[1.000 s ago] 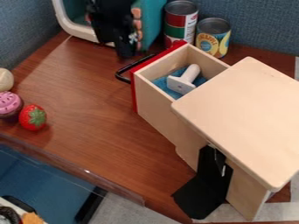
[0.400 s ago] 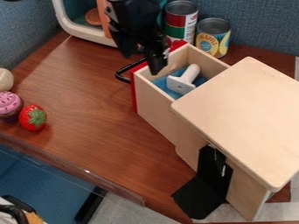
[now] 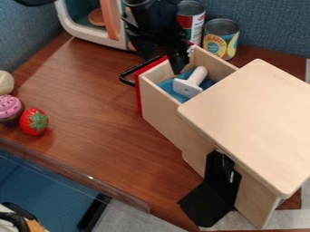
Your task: Take the white object out of the drawer and put it to the right side of the strawberry
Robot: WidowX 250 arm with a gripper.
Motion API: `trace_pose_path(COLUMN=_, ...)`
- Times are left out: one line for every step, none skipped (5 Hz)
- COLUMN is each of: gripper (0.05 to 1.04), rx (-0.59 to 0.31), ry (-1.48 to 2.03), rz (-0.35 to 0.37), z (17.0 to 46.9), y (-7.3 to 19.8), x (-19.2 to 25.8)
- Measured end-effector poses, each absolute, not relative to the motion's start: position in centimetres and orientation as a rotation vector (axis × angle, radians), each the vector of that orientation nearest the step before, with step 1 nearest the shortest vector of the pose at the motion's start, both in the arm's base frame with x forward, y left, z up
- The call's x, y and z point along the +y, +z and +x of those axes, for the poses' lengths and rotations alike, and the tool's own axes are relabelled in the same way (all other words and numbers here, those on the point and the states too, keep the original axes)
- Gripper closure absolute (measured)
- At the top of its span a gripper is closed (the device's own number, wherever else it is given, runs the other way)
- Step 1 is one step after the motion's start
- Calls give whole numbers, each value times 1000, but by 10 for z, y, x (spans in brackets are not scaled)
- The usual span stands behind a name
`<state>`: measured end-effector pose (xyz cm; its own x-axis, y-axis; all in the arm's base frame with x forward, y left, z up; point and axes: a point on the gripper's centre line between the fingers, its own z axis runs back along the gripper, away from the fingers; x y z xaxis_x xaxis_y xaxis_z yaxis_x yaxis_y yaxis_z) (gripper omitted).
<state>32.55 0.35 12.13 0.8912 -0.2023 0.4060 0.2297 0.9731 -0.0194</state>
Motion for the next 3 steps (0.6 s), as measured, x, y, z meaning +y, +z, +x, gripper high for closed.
trace_pose_path(gripper=83, rx=-396, ry=-206, rz=-65, z=335, y=110, x=-4)
trace_pose_path(gripper=83, rx=-394, ry=-183, rz=-54, z=344, y=100, x=-10)
trace_pose_path(gripper=83, rx=-388, ry=-178, rz=-49, z=347, y=91, x=-17)
